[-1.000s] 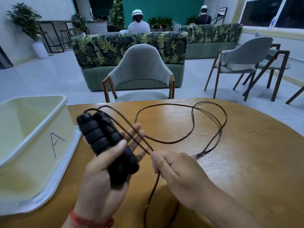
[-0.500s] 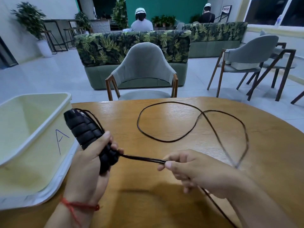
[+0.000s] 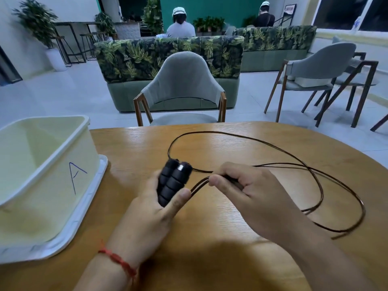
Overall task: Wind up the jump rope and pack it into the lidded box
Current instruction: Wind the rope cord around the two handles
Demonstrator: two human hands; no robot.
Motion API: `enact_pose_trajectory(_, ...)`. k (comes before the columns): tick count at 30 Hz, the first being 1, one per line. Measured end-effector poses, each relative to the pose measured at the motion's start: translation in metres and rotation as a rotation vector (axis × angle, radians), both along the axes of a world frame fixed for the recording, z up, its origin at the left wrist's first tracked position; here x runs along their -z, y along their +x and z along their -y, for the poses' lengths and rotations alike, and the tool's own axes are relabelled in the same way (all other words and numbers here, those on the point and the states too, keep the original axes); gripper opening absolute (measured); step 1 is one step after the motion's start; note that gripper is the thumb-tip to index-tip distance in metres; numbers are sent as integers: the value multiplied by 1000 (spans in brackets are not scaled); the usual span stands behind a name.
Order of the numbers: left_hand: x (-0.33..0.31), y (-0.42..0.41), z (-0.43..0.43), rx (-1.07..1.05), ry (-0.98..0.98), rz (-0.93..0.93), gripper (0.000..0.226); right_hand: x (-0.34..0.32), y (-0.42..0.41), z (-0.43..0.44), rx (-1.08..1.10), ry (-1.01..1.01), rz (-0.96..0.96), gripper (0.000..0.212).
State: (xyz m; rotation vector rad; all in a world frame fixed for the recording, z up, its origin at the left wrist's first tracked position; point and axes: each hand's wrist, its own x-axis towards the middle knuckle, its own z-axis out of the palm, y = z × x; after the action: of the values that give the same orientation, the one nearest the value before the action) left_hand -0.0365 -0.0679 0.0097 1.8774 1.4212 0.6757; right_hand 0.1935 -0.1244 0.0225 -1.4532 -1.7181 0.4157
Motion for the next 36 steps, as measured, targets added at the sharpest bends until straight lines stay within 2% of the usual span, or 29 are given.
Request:
enact_pose_trajectory(3,2,8,11,146,58,-114,92,-1,-6,-1,1,47,-1,20)
enact_pose_trajectory(7,6,18,22,303,179,-253,59,-8,-17,3,-142,47,-35,19)
enact_pose_trajectory(10,4,16,28,400,263,-266,46,-12,-16,2,-209,-17,-140,19)
enact_pose_trajectory(12,0,13,32,447,309,-203,45,-11,-6,-2,-184,-61,-255,20)
enact_pose_trajectory(15,-1,11,31,484,407,-72,41,-8,9,-8,-118,-177,-386,34)
enact_pose_trajectory(19,3,8,29,399,402,171,46,-7,7,-9,-185,-378,-573,18)
enact_pose_trajectory(21,2,9,29,371,399,294,44,-3,-4,-12,-248,-464,-673,19)
enact_pose_trajectory(23,2,7,24,318,412,380,42,1,-19,-16,-244,-462,-820,10)
enact_pose_trajectory(25,3,5,19,257,423,425,41,8,-36,-15,-170,-367,-923,13)
enact_pose_trajectory(26,3,5,18,239,402,449,41,15,-39,-13,-89,-292,-850,13)
enact_pose_trajectory(29,0,9,21,224,278,526,47,36,-45,-3,91,-191,-349,30)
enact_pose_trajectory(32,-1,10,19,151,182,558,47,32,-43,-4,31,-231,-216,27)
enact_pose_trajectory(34,0,6,11,43,141,614,48,25,-44,-3,-39,-242,-158,15)
enact_pose_trajectory(36,0,2,5,-58,134,667,48,21,-47,2,-56,-242,-31,17)
